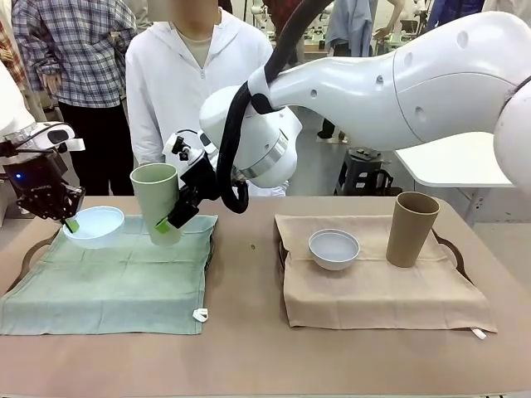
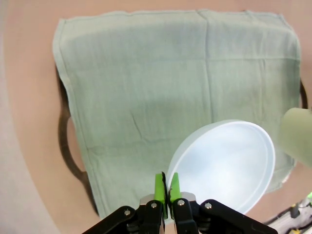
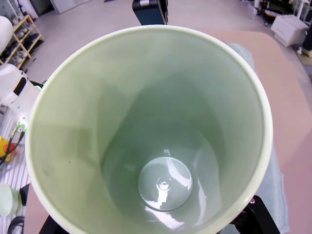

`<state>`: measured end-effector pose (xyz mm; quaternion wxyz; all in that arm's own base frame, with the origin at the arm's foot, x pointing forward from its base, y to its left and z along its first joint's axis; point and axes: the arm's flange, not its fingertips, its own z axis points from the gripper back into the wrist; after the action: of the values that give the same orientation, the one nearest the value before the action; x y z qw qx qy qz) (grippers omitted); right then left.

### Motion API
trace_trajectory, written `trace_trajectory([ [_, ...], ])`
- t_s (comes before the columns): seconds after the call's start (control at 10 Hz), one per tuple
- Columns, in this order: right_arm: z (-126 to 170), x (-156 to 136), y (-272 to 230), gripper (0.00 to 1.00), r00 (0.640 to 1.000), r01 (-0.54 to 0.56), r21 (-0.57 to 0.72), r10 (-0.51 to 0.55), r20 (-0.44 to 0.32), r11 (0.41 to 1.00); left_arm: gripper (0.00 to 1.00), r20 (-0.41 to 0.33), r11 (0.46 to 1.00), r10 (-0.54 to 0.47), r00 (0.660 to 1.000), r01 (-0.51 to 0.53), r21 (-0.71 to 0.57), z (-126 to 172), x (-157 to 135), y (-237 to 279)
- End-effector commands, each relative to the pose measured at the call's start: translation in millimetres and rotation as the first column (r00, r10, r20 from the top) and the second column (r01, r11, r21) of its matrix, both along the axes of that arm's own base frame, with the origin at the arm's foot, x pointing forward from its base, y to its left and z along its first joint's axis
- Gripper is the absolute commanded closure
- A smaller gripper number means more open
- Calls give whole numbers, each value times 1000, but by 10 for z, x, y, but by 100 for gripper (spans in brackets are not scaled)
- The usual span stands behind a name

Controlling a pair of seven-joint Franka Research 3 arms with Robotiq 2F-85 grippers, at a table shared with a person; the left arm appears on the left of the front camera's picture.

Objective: Set up a tray with a mat and arrange the tableware.
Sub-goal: Place the Picnic Bowl and Reusable plastic cup back onto the Handle tray in front of the human's position.

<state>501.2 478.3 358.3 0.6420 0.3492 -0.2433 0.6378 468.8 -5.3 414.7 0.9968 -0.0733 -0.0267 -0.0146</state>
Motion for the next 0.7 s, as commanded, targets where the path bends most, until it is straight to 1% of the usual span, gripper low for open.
trace_trajectory([
  [0.0, -89, 108, 6, 19, 1000, 12, 19, -12, -26, 1000, 96, 21, 1000, -3, 1000, 3, -18, -153, 83, 49],
  [0.2, -110, 115, 11, 19, 1000, 12, 36, -12, 9, 999, 96, 39, 1000, -6, 999, 7, -19, -231, 107, 25],
  [0.4, -236, 184, 8, 19, 1000, 17, 30, -17, 5, 999, 96, 47, 1000, -20, 999, 20, 4, -383, 202, -42],
  [0.6, -389, 237, 47, 19, 1000, 23, 10, -23, -19, 1000, 96, 58, 1000, -11, 998, 11, 5, -447, 257, -32],
])
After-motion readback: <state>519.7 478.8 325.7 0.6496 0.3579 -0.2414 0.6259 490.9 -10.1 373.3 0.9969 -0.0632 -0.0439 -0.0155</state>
